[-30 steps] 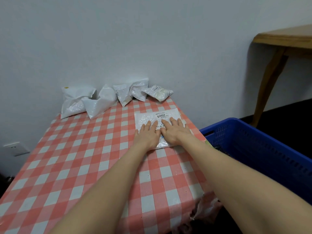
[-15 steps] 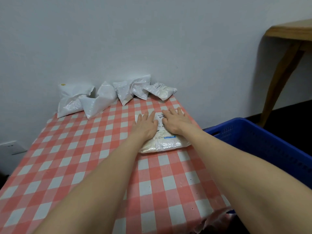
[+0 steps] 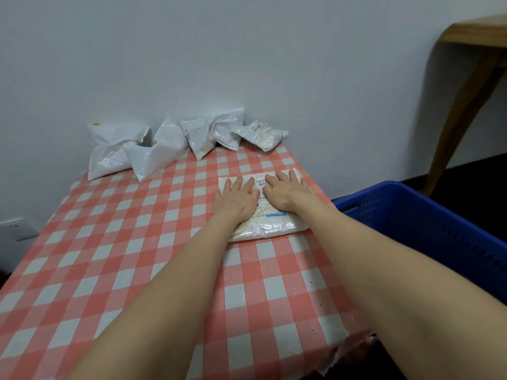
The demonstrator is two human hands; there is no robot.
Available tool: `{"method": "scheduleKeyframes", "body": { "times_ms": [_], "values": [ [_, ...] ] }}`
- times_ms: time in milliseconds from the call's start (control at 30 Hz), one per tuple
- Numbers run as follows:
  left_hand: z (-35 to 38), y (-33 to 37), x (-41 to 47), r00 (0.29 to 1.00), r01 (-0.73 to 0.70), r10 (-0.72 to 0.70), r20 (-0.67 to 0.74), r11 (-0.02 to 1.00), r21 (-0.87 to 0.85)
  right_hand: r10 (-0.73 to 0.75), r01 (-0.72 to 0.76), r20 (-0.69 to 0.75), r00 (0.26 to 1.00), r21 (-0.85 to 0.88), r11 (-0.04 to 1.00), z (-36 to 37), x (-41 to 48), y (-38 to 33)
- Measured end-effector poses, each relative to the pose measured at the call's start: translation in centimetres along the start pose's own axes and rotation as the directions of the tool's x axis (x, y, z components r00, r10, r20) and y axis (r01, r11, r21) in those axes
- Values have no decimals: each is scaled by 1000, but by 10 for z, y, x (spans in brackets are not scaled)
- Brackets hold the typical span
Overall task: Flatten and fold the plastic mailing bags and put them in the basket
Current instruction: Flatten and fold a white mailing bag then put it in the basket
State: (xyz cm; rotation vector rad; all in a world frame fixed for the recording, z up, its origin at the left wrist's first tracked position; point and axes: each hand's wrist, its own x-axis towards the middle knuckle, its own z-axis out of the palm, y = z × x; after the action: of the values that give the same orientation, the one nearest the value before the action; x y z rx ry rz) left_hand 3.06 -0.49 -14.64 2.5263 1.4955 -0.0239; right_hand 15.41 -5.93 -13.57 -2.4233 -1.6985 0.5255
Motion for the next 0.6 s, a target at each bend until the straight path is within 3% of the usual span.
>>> {"method": "scheduleKeyframes", "body": {
  "times_ms": [267, 367, 600],
  "values": [
    [-6, -1, -1, 1000, -21, 21, 12, 1000, -13, -11, 11, -2, 1000, 53, 999, -2, 1, 2],
    [-16, -3, -6, 1000, -24, 23, -9, 997, -68, -4, 14, -73, 997, 127, 992, -9, -5, 2],
    [-20, 0, -34, 996, -52, 47, -71, 997, -65, -2, 0, -160, 987, -15, 1000, -8, -34, 4]
  ]
}}
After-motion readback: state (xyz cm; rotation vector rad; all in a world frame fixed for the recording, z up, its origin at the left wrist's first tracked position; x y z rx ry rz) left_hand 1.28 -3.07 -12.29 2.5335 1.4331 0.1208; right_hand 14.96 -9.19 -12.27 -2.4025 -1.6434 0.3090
